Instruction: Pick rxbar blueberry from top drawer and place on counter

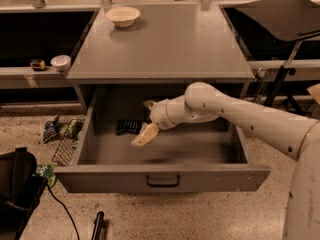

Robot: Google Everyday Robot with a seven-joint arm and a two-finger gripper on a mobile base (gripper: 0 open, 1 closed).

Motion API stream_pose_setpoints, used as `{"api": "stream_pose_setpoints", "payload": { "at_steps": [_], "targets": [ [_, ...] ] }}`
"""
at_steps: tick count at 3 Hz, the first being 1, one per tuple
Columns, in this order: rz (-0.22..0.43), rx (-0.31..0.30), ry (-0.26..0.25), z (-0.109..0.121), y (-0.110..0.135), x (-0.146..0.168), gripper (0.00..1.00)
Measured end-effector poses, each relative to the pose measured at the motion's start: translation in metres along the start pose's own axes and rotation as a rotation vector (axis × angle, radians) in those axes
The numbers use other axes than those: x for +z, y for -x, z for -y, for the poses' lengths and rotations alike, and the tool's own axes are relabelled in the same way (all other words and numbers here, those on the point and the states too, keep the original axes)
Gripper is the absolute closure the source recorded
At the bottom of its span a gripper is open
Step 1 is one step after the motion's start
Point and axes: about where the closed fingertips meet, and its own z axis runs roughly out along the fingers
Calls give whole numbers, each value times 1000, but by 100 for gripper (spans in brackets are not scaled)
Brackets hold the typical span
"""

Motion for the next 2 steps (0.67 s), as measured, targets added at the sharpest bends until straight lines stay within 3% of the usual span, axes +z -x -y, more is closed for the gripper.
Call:
{"api": "stream_pose_setpoints", "payload": {
  "at_steps": [2],
  "targets": [
    [11, -3, 8, -7, 20, 35, 0]
  ]
}}
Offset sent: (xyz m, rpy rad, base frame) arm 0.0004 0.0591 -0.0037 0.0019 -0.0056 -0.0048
